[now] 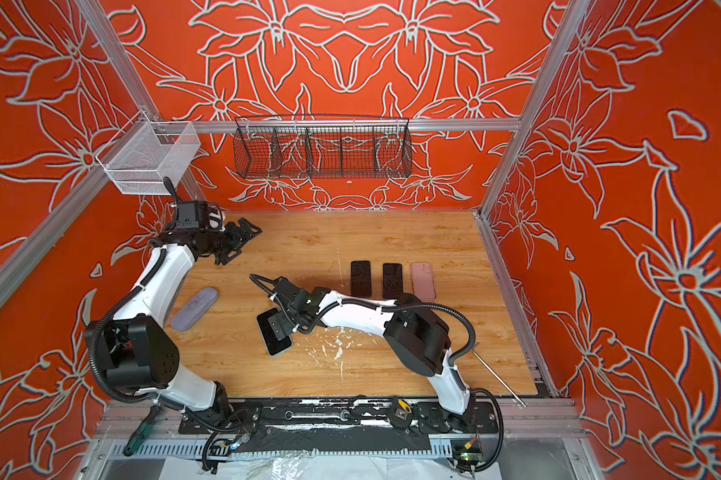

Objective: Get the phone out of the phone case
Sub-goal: 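Align the open right gripper above the white-edged phone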

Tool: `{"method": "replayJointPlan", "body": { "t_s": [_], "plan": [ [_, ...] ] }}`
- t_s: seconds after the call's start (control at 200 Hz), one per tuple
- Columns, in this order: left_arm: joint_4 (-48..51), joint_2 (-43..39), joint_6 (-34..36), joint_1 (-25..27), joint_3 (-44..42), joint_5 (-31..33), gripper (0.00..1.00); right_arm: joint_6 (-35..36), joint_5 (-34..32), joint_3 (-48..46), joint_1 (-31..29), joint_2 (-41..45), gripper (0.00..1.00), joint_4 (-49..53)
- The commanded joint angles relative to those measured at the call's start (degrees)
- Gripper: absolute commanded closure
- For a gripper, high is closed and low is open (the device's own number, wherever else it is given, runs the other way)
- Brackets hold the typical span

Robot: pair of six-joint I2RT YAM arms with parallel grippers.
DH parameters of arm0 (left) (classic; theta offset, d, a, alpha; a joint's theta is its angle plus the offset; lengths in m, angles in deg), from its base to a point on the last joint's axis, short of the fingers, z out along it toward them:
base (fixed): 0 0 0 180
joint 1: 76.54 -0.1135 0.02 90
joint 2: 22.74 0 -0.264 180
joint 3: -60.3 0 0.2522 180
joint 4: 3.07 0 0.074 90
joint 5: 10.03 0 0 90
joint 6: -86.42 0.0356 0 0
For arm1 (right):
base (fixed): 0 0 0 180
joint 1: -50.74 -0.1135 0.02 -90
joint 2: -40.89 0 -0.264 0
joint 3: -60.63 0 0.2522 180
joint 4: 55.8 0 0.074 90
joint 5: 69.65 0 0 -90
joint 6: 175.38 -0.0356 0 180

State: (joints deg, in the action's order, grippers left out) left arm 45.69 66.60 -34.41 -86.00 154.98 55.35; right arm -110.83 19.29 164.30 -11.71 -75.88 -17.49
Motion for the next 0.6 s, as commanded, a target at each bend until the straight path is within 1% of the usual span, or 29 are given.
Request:
{"method": "replayJointPlan", "body": {
  "t_s": [0.0, 0.4, 0.596],
  "plan": [
    [1.1, 0.0, 1.1, -0.7, 1.8, -0.5, 0.03, 0.8, -0.1, 1.7, -0.1, -1.4, 0.02, 1.3],
    [1.0, -1.1, 1.5, -1.0, 1.6, -0.2, 0.03, 0.1, -0.6, -1.0, -0.1, -0.3, 0.02, 0.8],
    [1.7, -1.0, 2.7, -1.0, 2.0, 0.8, 0.03, -0.6, -0.3, 0.8, -0.1, -0.5, 0.02, 2.6]
  ]
}}
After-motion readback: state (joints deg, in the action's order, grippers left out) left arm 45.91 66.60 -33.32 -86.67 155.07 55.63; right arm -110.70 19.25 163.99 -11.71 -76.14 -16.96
